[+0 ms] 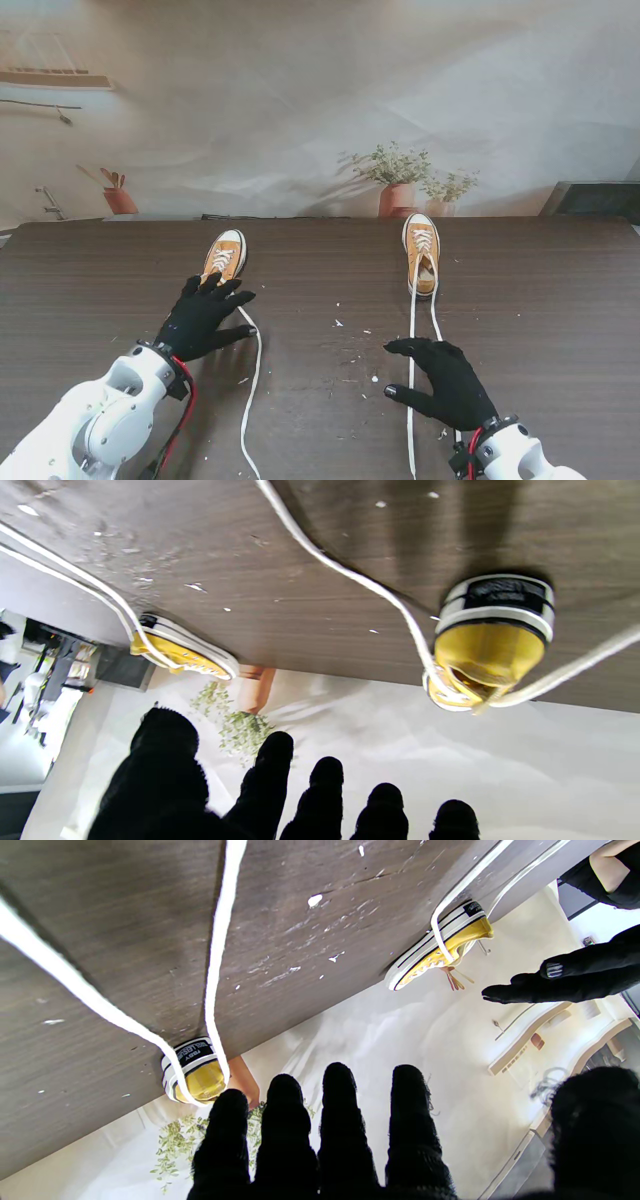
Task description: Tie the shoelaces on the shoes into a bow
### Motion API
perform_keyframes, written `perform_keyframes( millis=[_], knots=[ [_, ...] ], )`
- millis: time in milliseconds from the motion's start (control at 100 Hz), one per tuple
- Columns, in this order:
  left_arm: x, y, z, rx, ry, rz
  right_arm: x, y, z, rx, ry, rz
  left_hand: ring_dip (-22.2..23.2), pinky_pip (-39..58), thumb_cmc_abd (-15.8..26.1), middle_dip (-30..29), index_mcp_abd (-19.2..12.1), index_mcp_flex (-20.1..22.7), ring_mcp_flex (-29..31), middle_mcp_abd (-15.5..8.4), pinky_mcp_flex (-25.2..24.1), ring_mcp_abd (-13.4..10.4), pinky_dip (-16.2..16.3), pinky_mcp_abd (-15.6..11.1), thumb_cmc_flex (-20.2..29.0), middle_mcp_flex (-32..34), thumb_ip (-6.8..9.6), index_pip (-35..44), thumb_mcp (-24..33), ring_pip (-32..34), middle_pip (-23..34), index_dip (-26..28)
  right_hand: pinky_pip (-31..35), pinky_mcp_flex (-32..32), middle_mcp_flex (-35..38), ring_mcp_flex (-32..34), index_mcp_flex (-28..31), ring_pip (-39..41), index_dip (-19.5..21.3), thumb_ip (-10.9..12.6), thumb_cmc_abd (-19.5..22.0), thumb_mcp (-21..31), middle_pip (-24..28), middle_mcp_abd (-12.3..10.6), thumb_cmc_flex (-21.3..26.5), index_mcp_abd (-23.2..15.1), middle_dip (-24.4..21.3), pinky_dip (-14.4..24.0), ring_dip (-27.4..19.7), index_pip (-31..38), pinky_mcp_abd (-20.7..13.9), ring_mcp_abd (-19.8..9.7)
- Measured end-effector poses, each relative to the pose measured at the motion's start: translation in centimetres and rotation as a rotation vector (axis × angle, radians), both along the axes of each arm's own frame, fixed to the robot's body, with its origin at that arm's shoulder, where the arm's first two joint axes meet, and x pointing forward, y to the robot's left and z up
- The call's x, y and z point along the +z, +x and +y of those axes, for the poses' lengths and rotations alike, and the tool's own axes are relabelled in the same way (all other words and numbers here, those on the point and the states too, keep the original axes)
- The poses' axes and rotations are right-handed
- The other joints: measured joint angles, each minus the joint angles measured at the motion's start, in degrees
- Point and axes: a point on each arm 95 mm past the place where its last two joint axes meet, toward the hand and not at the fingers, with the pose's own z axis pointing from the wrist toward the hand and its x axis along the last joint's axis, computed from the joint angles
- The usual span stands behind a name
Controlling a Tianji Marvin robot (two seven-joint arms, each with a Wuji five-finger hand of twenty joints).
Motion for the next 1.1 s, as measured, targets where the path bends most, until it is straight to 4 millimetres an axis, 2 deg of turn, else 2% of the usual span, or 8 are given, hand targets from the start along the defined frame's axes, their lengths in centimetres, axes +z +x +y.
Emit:
perform_keyframes(
  millis=[260, 420, 520, 610, 710, 840, 1000, 1100],
  knots=[
    [1.7, 4.5, 2.2, 0.051, 0.133, -0.032, -0.1, 0.0, 0.6, 0.017, 0.014, 0.018, 0.53, 0.03, -1.55, 0.03, -0.01, 0.0, 0.02, 0.0, 0.55, 0.0, 0.66, 0.01, 1.15, 0.0, 0.52, 0.19, -0.02, 0.0, 0.14, 0.01, 0.1, 0.0, 0.03, 0.0, 0.63, 0.0, 0.02, 0.04, -0.36, -0.01, 0.0, 0.01, 0.68, 0.0, 0.0, -0.12, 0.0, 0.04, 0.0, 0.02],
    [2.6, 6.8, 3.3, 0.073, 0.231, -0.067, -0.1, 0.0, 0.8, 0.026, 0.013, 0.023, 0.61, 0.04, -6.68, 0.11, -0.02, 0.0, 0.74, 0.0, 1.17, -0.01, 0.73, 0.0, 4.7, 0.01, 1.68, 0.3, 1.25, 0.15, 0.82, 0.03, 0.11, 0.0, 0.03, 0.0, 0.63, 0.0, 0.02, 0.04, -0.36, -0.01, 0.0, 0.01, 0.68, 0.0, 0.0, -0.14, 0.0, 0.04, 0.01, 0.02],
    [2.9, 8.0, 3.6, 0.087, 0.262, -0.073, 0.0, -0.1, 0.9, 0.029, 0.016, 0.018, 1.38, 0.04, -10.62, 0.7, -0.02, 0.0, 2.97, 0.0, 2.55, -0.05, 0.88, 0.01, 5.55, 0.01, 4.15, 0.91, 6.0, 0.56, 2.1, 0.06, 0.12, 0.0, 0.03, 0.0, 0.63, 0.0, 0.02, 0.04, -0.36, -0.01, 0.0, 0.01, 0.68, 0.0, 0.0, -0.16, 0.0, 0.04, 0.02, 0.02],
    [2.7, 9.0, 3.7, 0.089, 0.323, -0.084, 0.1, -0.1, 0.9, 0.03, 0.017, 0.015, 2.79, 0.04, -16.04, 1.28, -0.11, 1.34, 3.93, 0.0, 4.27, -0.14, 1.21, 0.1, 4.93, 0.01, 4.18, 1.14, 14.14, 0.74, 2.91, 0.06, 0.13, 0.0, 0.03, 0.0, 0.63, 0.0, 0.02, 0.04, -0.36, -0.01, 0.0, 0.01, 0.68, 0.0, 0.0, -0.21, 0.0, 0.04, 0.02, 0.03],
    [2.0, 10.1, 3.8, 0.092, 0.398, -0.095, 0.2, -0.1, 1.0, 0.03, 0.018, 0.012, 4.36, 0.71, -21.51, 1.96, -0.19, 2.13, 6.67, 0.0, 6.84, -0.05, 1.24, 0.35, 3.63, 1.07, 1.53, 1.6, 23.01, 2.65, 4.32, 0.06, 0.14, 0.0, 0.03, 0.0, 0.63, 0.0, 0.02, 0.04, -0.36, -0.01, 0.0, 0.01, 0.68, 0.0, 0.0, -0.24, 0.0, 0.04, 0.02, 0.02],
    [0.8, 11.3, 4.0, 0.121, 0.404, -0.065, 0.2, -0.1, 0.9, 0.029, 0.018, 0.012, 5.59, 1.69, -25.52, 2.32, -0.03, 3.54, 7.46, -0.02, 9.28, 0.04, 1.26, 0.4, 3.17, 1.72, -1.15, 2.1, 28.87, 5.25, 5.78, 0.06, 0.16, 0.0, 0.03, 0.0, 0.63, 0.0, 0.02, 0.04, -0.36, -0.01, 0.0, 0.01, 0.68, 0.0, 0.0, -0.26, 0.0, 0.04, 0.03, 0.02],
    [-0.8, 12.6, 4.2, 0.119, 0.395, -0.126, 0.3, -0.1, 0.7, 0.02, 0.018, 0.006, 8.27, 7.14, -28.5, 3.05, 0.32, 6.19, 11.15, 0.0, 16.57, 0.14, 2.59, 0.45, 3.15, 5.71, -2.27, 3.99, 34.6, 13.65, 8.58, 0.06, 0.24, 0.0, 0.03, 0.01, 0.63, 0.0, 0.02, 0.04, -0.36, -0.01, 0.0, 0.01, 0.68, 0.0, 0.0, -0.29, 0.0, 0.04, 0.04, 0.03],
    [-1.6, 13.2, 4.4, 0.139, 0.351, -0.126, 0.4, -0.1, 0.5, 0.014, 0.018, 0.004, 8.73, 22.55, -30.3, 3.38, 0.33, 7.11, 12.7, 0.54, 17.49, 0.16, 3.44, 0.58, 3.15, 7.53, -2.85, 5.31, 37.3, 19.21, 10.55, 0.06, 0.25, 0.0, 0.03, 0.01, 0.63, 0.0, 0.02, 0.04, -0.36, -0.01, 0.0, 0.01, 0.68, 0.0, 0.0, -0.32, 0.0, 0.04, 0.05, 0.03]
  ],
)
